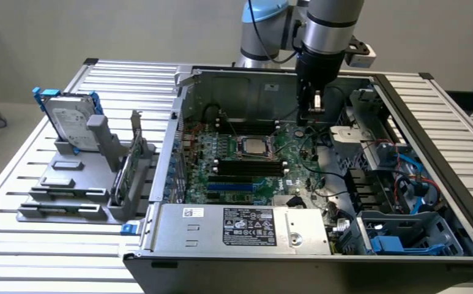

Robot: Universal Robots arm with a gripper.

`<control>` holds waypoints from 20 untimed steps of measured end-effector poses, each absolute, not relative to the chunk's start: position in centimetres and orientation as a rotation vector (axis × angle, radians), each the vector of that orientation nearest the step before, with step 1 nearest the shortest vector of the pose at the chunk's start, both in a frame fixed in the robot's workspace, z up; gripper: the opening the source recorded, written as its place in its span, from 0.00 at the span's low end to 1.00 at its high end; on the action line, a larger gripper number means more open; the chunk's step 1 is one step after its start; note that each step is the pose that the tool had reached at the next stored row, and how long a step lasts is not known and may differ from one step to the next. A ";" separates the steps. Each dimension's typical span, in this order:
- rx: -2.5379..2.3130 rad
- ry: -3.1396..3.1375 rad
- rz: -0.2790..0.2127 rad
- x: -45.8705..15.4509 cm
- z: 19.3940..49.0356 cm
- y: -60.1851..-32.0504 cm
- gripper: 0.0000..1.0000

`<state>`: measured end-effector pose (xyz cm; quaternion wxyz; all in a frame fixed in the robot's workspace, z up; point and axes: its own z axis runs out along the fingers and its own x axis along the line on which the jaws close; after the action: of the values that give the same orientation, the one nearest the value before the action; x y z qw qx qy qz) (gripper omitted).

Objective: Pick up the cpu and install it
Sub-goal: 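Close the cpu cover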

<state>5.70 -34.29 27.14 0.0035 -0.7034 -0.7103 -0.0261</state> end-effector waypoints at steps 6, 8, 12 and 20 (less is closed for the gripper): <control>-2.198 -2.233 -0.082 6.1 26.1 -34.3 0.11; -2.197 -2.234 -0.082 6.1 25.7 -34.3 0.11; -2.196 -2.235 -0.082 6.1 25.0 -34.3 0.11; -2.157 -2.194 0.007 6.0 24.6 -34.3 0.11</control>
<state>6.01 -34.31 24.56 0.0325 -0.7007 -0.7128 0.0023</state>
